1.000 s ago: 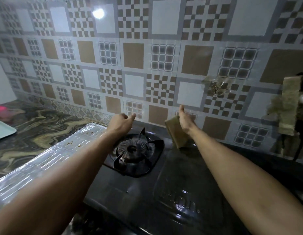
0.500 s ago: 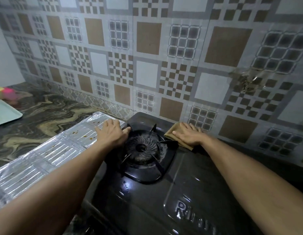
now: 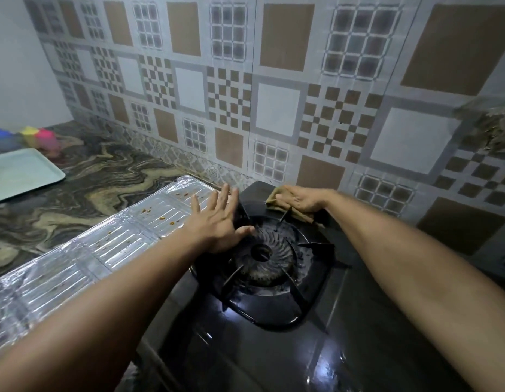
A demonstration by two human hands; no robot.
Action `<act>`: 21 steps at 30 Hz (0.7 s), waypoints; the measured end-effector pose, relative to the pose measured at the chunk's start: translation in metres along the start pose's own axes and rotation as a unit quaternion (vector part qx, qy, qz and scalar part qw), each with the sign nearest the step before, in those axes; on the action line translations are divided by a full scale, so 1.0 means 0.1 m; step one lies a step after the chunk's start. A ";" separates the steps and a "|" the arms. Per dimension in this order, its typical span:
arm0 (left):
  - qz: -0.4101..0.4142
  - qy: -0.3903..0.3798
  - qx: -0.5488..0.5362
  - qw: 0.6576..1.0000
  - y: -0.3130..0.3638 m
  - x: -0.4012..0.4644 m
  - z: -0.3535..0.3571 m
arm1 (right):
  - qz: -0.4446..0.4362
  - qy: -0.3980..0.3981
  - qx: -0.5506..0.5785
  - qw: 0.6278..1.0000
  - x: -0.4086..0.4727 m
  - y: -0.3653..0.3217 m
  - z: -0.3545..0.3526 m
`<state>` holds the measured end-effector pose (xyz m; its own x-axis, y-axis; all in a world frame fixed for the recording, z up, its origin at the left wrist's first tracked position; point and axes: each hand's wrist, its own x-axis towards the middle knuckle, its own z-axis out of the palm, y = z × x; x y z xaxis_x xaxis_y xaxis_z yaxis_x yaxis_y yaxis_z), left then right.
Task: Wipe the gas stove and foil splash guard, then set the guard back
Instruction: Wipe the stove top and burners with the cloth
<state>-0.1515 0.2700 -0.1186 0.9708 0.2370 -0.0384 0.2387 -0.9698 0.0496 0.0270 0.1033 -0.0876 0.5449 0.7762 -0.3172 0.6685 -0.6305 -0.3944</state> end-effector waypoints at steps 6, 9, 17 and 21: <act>0.014 -0.009 -0.007 1.000 -0.01 -0.02 -0.03 | 0.010 -0.021 -0.082 0.996 0.57 -0.39 -0.02; -0.003 -0.019 -0.026 0.999 0.00 0.01 0.00 | 0.034 -0.025 -0.167 0.985 0.85 -0.48 0.03; -0.031 -0.042 -0.058 0.997 -0.01 -0.02 -0.03 | 0.031 -0.012 -0.141 0.990 0.77 -0.34 0.06; -0.046 -0.049 -0.052 0.996 -0.02 -0.02 -0.03 | 0.056 -0.017 -0.100 0.993 0.43 -0.12 0.03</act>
<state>-0.1535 0.2720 -0.1155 0.9388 0.3127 -0.1448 0.3327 -0.9318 0.1451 0.0412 0.1441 -0.0993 0.6065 0.6981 -0.3805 0.6936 -0.6985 -0.1760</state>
